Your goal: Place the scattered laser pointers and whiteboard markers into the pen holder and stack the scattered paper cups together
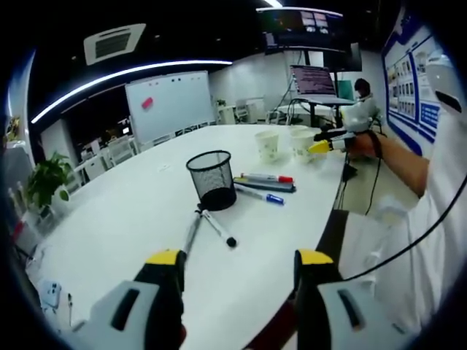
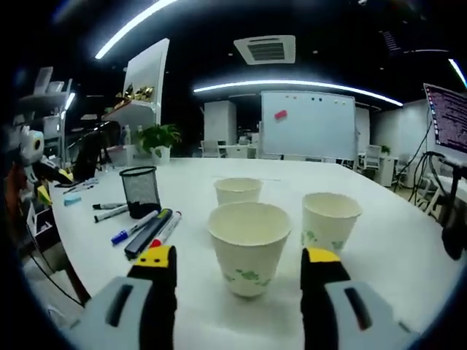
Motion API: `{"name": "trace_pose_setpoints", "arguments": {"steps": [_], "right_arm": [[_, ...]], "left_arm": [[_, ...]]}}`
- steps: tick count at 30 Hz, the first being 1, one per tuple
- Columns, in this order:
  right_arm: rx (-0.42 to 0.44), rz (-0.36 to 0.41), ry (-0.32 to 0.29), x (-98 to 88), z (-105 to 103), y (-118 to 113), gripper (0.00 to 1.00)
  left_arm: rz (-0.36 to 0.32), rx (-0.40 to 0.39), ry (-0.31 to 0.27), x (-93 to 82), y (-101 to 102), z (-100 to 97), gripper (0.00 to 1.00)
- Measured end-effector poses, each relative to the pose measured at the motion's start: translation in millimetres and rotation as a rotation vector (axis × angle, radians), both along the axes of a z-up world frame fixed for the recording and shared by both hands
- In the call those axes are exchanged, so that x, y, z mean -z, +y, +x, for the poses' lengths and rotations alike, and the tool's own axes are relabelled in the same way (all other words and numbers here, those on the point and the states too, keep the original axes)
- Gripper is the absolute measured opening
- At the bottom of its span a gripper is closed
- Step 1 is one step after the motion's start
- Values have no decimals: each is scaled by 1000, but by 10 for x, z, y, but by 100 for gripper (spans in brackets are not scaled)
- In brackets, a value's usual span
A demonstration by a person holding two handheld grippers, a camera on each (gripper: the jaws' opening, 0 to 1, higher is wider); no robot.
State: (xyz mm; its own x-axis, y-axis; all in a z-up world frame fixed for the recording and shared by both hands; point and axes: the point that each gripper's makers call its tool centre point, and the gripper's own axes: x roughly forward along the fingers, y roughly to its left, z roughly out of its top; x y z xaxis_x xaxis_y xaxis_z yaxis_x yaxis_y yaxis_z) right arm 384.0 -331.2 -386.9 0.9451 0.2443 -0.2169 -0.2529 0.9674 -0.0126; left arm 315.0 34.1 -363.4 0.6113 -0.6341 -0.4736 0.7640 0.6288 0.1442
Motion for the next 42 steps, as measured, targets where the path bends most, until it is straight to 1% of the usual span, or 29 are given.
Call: {"name": "trace_pose_setpoints", "arguments": {"steps": [5,18,24,30,36,40,42], "right_arm": [[5,4,-3,40,20,-23,70],[-14,-5,-26,10,36,61,71],[9,11,-43,-21,81,-1,69],[5,-5,-42,4,96,5,69],[-3,-20,-34,48,76,32,69],[-7,-27,-38,33,81,40,69],[-12,-48,-47,8,85,38,69]], "left_arm": [[0,0,-2,-11,-1,-3,62],[0,-4,-2,-3,5,-13,62],[-4,-1,-4,-17,-4,-19,62],[-3,-7,-1,-6,9,-15,61],[-19,12,-16,-89,-42,-33,61],[-20,14,-19,-98,-53,-25,61],[-15,13,-16,-89,-56,-22,61]]}}
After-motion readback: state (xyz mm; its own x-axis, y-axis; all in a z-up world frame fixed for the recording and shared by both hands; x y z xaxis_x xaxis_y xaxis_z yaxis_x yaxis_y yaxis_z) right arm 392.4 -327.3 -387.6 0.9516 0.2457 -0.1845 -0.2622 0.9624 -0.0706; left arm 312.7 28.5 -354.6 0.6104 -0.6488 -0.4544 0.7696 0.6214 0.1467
